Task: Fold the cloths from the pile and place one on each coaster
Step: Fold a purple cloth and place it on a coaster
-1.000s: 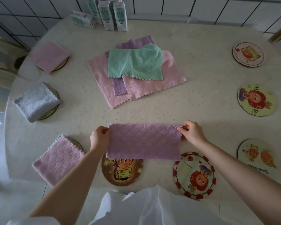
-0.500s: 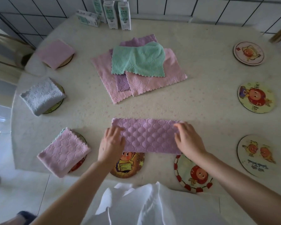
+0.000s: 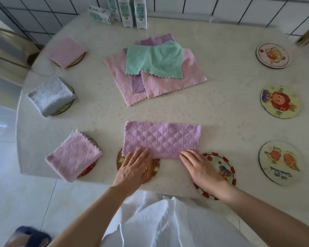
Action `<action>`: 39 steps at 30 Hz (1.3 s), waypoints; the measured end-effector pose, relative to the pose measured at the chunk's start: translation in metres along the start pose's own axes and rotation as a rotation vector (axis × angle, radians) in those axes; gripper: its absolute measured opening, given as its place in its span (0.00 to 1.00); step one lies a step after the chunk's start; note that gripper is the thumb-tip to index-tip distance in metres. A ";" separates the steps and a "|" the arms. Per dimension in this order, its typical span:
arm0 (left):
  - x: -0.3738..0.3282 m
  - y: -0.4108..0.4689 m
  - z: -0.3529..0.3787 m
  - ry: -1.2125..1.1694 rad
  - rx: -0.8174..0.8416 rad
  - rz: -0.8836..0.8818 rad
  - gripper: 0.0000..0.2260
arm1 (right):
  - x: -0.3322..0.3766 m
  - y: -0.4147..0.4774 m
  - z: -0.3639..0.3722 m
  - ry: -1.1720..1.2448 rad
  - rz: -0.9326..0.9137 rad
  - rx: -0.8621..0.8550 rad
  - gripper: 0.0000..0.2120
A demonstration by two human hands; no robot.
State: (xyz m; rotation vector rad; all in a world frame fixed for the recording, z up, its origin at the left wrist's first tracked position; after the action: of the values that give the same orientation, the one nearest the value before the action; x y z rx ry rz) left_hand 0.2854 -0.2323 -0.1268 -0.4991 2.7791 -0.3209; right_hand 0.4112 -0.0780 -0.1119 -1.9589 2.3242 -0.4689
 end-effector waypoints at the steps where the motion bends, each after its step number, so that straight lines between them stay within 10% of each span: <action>1: 0.006 -0.005 0.001 -0.001 0.003 -0.019 0.24 | -0.004 -0.006 0.001 -0.005 0.007 0.009 0.28; 29: 0.034 -0.012 -0.017 0.016 -0.047 -0.298 0.25 | -0.011 0.008 -0.045 0.061 0.019 -0.114 0.15; 39: -0.078 0.015 -0.008 -0.185 -0.073 0.031 0.30 | 0.031 -0.026 -0.048 0.410 -0.005 -0.093 0.09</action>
State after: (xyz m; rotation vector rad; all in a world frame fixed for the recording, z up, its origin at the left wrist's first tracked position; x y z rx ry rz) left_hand 0.3485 -0.1887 -0.1043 -0.4764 2.6234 -0.1578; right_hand 0.4187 -0.1028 -0.0547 -2.0739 2.6163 -0.8502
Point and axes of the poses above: each hand's wrist, its own y-axis towards the middle knuckle, its own z-axis out of the palm, x = y × z, the point moved 9 cm from there along y, towards the middle knuckle, and after that the axes turned 9 degrees about x, right-handed, at the moved point
